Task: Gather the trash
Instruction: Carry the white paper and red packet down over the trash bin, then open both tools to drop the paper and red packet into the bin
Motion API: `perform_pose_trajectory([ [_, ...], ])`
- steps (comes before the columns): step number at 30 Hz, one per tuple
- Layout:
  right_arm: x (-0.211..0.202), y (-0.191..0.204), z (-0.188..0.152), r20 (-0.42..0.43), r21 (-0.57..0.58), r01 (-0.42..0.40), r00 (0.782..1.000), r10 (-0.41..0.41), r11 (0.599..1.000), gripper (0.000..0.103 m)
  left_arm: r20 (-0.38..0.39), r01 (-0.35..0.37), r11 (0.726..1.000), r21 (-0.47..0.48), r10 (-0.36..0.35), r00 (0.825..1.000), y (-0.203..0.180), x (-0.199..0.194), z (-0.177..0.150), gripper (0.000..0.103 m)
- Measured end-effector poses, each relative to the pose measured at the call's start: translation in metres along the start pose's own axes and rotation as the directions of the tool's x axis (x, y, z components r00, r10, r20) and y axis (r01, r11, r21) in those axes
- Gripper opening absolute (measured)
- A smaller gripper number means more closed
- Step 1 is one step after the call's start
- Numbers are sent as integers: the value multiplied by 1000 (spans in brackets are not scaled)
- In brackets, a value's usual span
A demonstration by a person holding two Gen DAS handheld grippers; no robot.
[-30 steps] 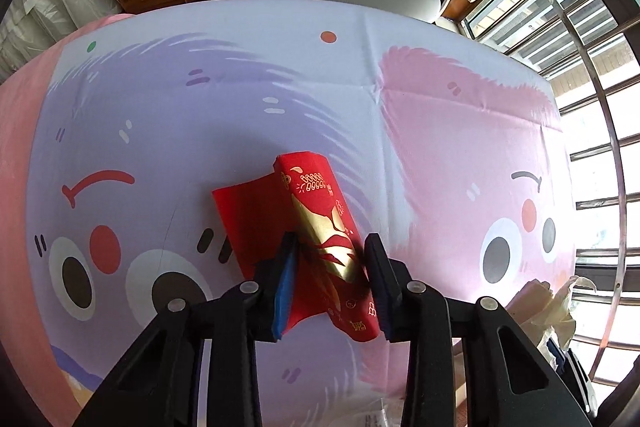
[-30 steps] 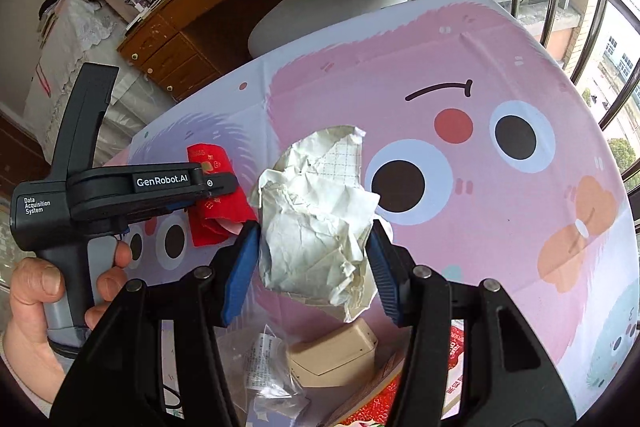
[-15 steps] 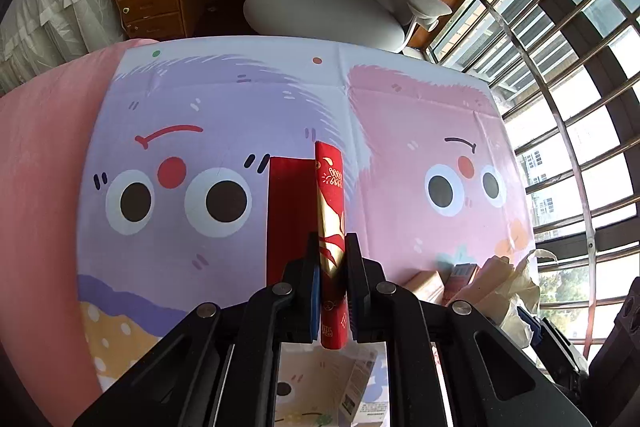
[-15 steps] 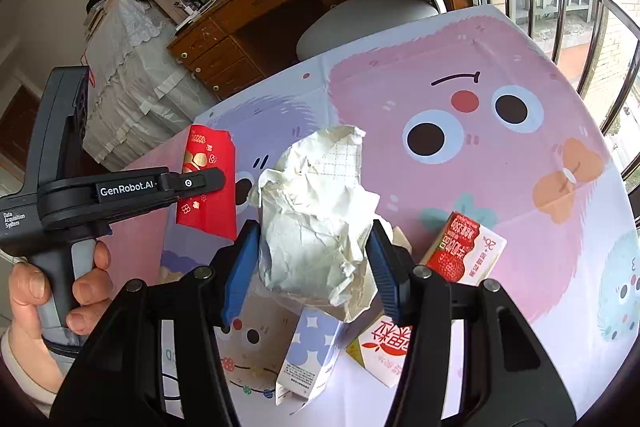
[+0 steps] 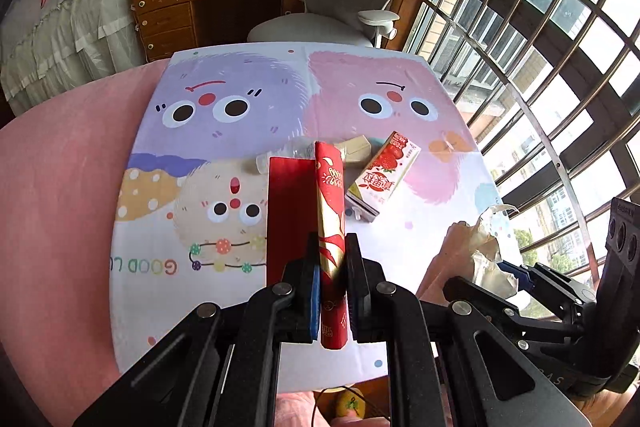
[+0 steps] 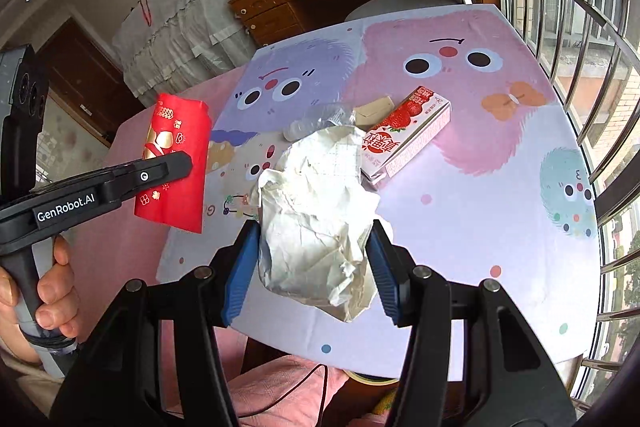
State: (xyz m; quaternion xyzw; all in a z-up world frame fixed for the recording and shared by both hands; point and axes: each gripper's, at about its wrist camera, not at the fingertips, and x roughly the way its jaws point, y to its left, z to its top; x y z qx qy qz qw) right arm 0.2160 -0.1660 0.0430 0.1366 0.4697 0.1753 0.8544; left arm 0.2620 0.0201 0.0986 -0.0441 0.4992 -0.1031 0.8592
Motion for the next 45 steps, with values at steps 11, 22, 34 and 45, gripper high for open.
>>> perform_pose_trajectory([
  [11,-74,-21,-137,-75,-45,-5,997,2,999,50,-64,-52,999,14,53,997,-51,-43,-157,10],
  [22,-46,-50,-223,-178,80,37,984,-22,996,50,-157,-25,992,121,44,987,-62,-14,-230,10],
  [34,91,-109,-342,-319,227,188,942,-109,956,51,-303,70,993,94,-39,952,-38,141,-332,10],
  [45,216,-142,-370,-358,156,230,920,-163,961,52,-346,62,997,37,-46,937,-4,267,-372,23],
])
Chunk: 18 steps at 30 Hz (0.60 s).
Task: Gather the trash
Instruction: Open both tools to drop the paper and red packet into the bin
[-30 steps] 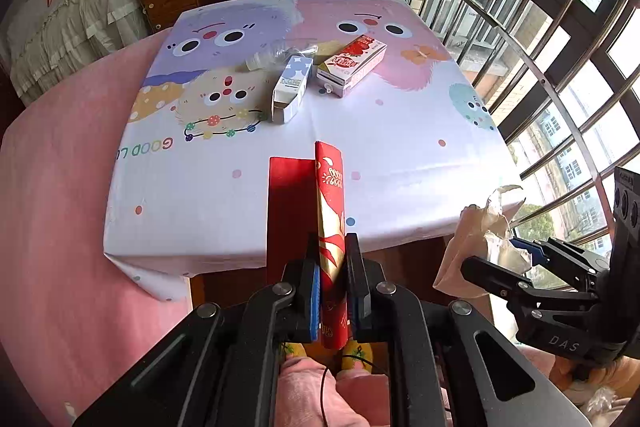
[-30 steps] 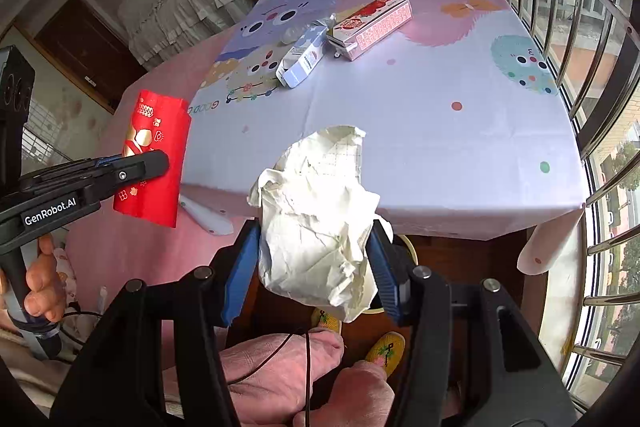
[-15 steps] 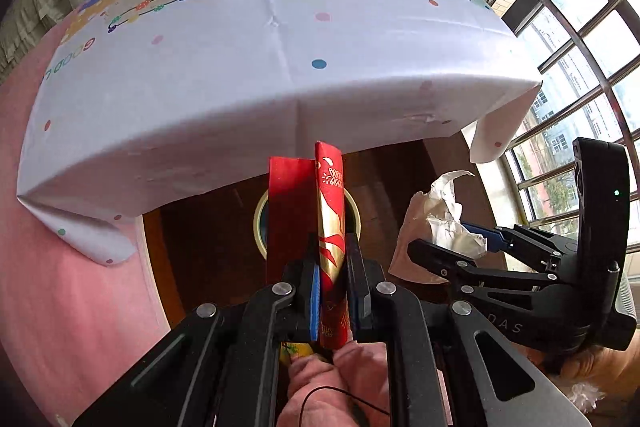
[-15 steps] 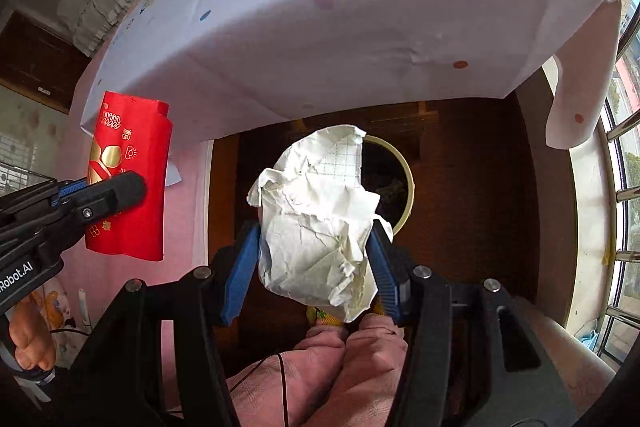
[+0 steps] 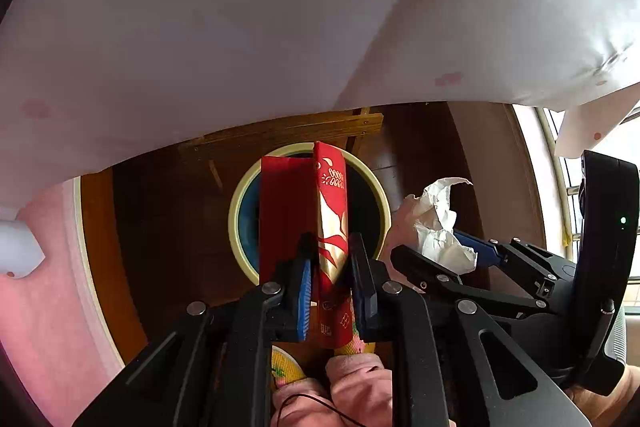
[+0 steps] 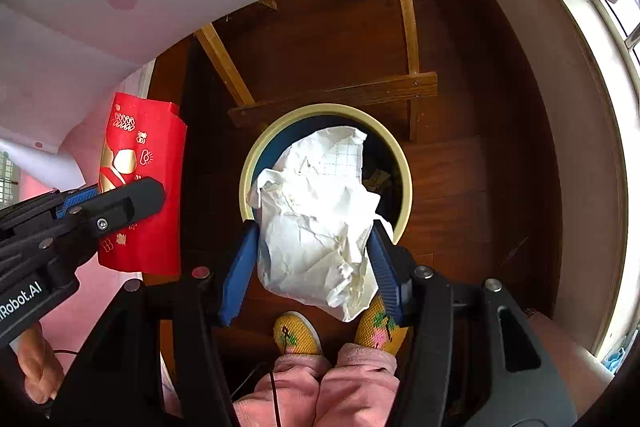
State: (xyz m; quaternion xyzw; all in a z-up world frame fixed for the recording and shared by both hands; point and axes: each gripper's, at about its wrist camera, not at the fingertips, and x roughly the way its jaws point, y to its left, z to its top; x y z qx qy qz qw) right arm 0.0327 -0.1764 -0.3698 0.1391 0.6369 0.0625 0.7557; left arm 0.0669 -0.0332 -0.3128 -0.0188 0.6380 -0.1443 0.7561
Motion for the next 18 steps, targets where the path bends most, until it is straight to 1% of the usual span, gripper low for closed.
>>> perform_pose_trajectory([
  [1,8,0,3,-4,-5,3,1000,-3,1000,52,-2,-4,1000,-2,4,1000,3,5,-3,28],
  [3,22,-1,10,-13,-12,10,1000,-10,1000,53,-5,5,1000,-8,-5,1000,7,16,-9,59],
  [4,29,-2,14,-16,-12,20,1000,-20,1000,55,-4,7,1000,-10,-7,1000,11,18,-10,67],
  [5,34,-3,17,-17,-12,33,999,-34,999,57,0,4,1000,-14,-4,1000,13,21,-10,81],
  [6,38,-3,19,-21,-16,47,999,-48,999,58,7,-1,1000,-20,1,1000,15,22,-12,89],
  [7,42,-2,22,-25,-23,64,998,-65,998,61,10,-5,1000,-22,5,1000,16,23,-13,90],
  [8,46,-1,24,-28,-30,79,996,-80,996,62,9,-15,1000,-23,15,1000,17,24,-10,90],
  [11,50,5,30,-28,-58,86,996,-87,995,66,21,-36,998,-42,37,999,27,20,-13,90],
  [13,48,10,33,-19,-76,96,995,-98,992,68,42,-46,997,-64,48,998,35,11,-7,90],
  [18,42,20,36,-24,-94,109,993,-112,990,70,91,-77,993,-92,86,992,44,-6,-3,90],
])
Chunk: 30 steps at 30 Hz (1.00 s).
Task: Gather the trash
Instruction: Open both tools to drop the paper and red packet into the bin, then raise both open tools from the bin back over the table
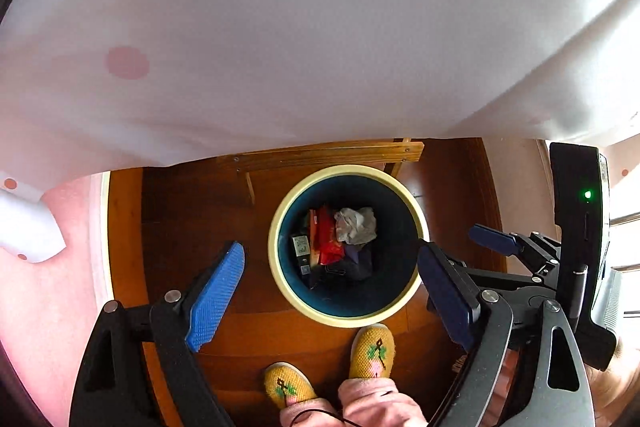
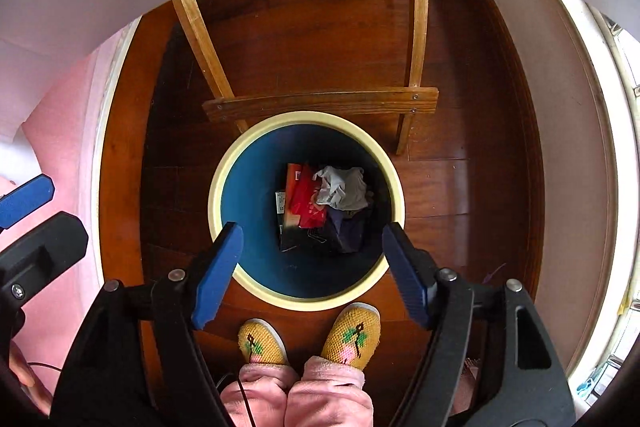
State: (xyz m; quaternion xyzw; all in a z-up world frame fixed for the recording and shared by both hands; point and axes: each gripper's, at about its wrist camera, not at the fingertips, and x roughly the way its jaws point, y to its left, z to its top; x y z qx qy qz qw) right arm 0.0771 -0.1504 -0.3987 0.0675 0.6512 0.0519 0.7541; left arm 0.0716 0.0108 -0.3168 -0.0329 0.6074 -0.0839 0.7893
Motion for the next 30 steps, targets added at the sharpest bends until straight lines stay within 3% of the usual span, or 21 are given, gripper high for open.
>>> perform_pose_trajectory([
  [10,-51,20,-2,9,-24,-29,1000,29,999,71,29,-33,999,-18,33,999,3,-65,7,90],
  [19,-132,33,-2,56,-29,-64,996,66,998,71,129,-56,998,-31,59,990,-2,-150,19,90],
  [30,-247,44,20,128,-69,-104,985,112,992,71,311,-48,997,-55,63,948,-18,-268,50,90],
])
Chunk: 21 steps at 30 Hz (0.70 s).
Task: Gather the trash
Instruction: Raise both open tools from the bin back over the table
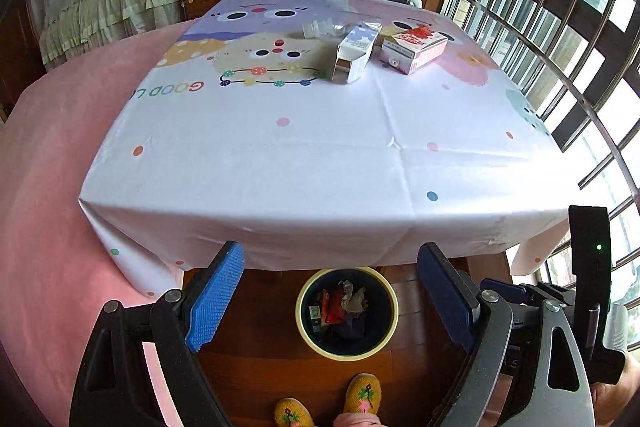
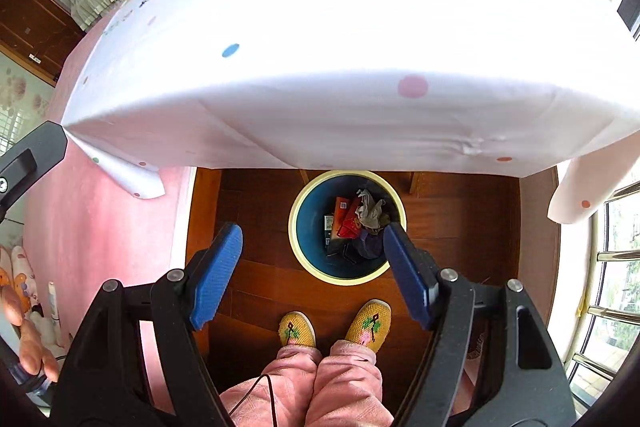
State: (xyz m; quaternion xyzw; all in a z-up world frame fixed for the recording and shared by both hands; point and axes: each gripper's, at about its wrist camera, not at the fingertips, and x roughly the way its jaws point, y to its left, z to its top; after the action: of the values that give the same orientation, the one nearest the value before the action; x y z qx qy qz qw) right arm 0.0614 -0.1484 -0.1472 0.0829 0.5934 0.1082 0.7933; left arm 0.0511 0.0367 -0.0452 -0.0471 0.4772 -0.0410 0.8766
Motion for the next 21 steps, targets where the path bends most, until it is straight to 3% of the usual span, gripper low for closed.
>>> perform_pose_trajectory([
  [9,-88,14,49,114,-30,-45,992,48,999,71,82,-27,999,23,25,996,-6,-62,47,90],
  [17,-129,7,94,216,-55,-84,972,94,995,72,157,-86,996,17,82,984,-21,-95,101,90],
  [21,-145,0,110,282,-67,-94,953,109,993,72,151,-112,994,-18,113,982,-25,-100,129,90],
])
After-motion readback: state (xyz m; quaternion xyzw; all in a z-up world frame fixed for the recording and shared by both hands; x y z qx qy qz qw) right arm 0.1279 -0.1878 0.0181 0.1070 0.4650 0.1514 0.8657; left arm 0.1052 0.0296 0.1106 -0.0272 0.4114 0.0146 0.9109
